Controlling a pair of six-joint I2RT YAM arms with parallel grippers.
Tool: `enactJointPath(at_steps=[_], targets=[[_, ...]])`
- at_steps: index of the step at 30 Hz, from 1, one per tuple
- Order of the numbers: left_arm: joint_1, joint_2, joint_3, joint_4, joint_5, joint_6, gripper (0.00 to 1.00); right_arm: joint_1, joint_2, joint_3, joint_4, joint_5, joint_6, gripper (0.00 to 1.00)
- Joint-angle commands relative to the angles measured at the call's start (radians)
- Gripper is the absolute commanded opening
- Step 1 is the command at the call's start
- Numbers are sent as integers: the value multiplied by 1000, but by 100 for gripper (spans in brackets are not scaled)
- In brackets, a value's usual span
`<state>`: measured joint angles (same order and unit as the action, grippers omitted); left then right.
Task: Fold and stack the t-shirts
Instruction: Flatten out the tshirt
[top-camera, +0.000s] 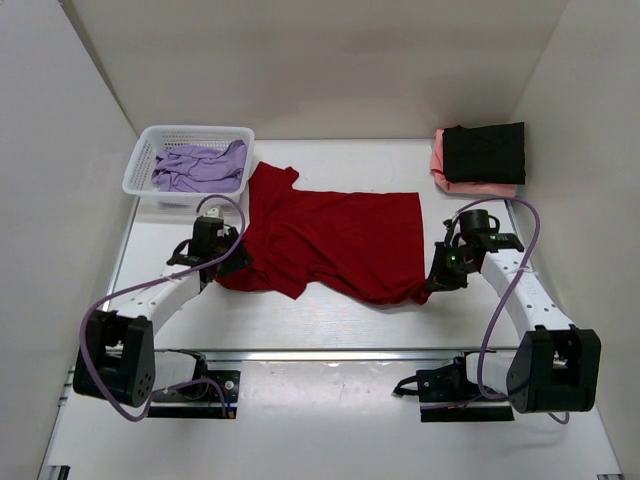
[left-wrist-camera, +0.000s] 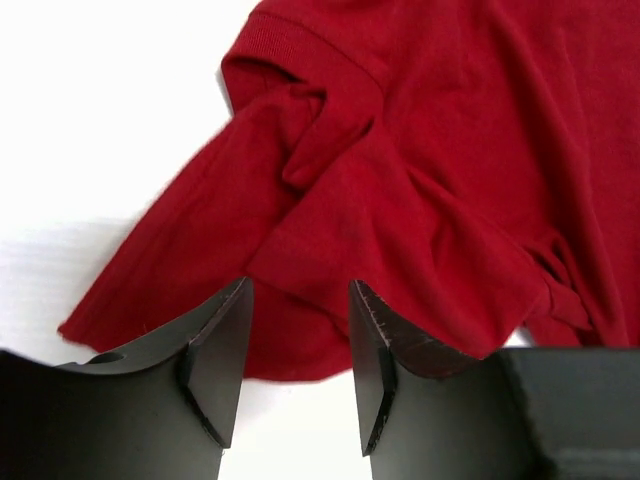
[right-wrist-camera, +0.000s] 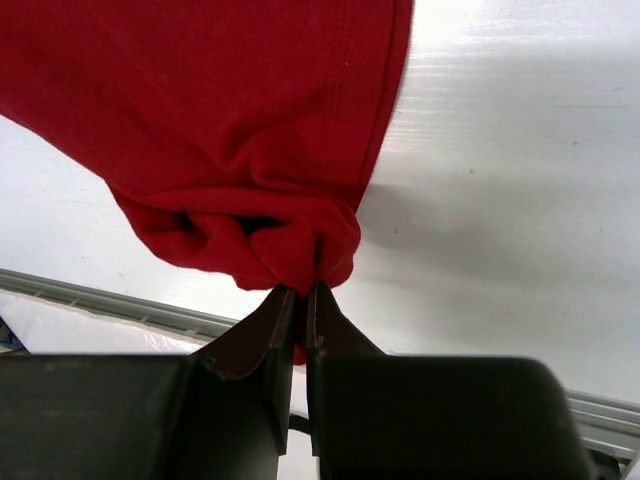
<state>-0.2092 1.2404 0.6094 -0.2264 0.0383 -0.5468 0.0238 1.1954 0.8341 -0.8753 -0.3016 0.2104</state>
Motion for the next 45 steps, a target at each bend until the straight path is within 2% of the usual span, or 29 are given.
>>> enactJointPath(at_steps=[1, 5, 8, 16, 19, 22, 23, 24, 26, 29, 31, 33, 36, 38, 39, 40, 41, 43, 45], targets=[[-15, 31, 65, 71, -37, -1, 54, -4, 1, 37, 33, -30, 6, 0], [-27, 94, 101, 87, -37, 12, 55, 2, 9, 33, 39, -31, 9, 0], [-32, 123, 107, 91, -37, 11, 61, -2, 12, 43, 33, -31, 6, 0], [-39, 134, 73, 87, -37, 22, 61, -8, 9, 42, 42, -31, 9, 0], [-32, 128, 69, 93, -34, 16, 42, -8, 9, 43, 41, -41, 9, 0], [-39, 125, 72, 101, -28, 22, 42, -9, 10, 40, 42, -45, 9, 0], [-36, 123, 75, 93, -37, 27, 46, -4, 9, 33, 44, -48, 14, 0], [-35, 128, 66, 98, -37, 36, 61, -7, 9, 36, 48, -50, 14, 0], [-30, 126, 63, 102, -37, 39, 63, -4, 0, 33, 42, -54, 14, 0], [-21, 134, 64, 105, -64, 53, 71, -16, -10, 20, 45, -57, 17, 0], [-16, 146, 56, 111, -58, 56, 71, -22, -19, 14, 44, -62, 20, 0], [-25, 151, 61, 119, -45, 50, 63, -22, -20, 10, 48, -68, 20, 0], [-24, 156, 52, 134, -20, 28, 41, -22, -28, 8, 48, -64, 21, 0], [-25, 145, 47, 134, -6, 28, 38, -22, -26, 5, 52, -70, 27, 0], [-30, 140, 41, 137, 1, 34, 43, -19, -20, 3, 50, -74, 26, 0], [-30, 134, 23, 128, 6, 41, 54, -16, -28, 0, 55, -77, 27, 0], [-26, 137, 26, 134, 8, 44, 55, -22, -28, 2, 55, -79, 27, 0], [-21, 134, 16, 137, 3, 39, 64, -22, -25, 3, 56, -79, 24, 0], [-29, 136, 10, 142, 12, 39, 66, -22, -20, 8, 55, -83, 27, 0]])
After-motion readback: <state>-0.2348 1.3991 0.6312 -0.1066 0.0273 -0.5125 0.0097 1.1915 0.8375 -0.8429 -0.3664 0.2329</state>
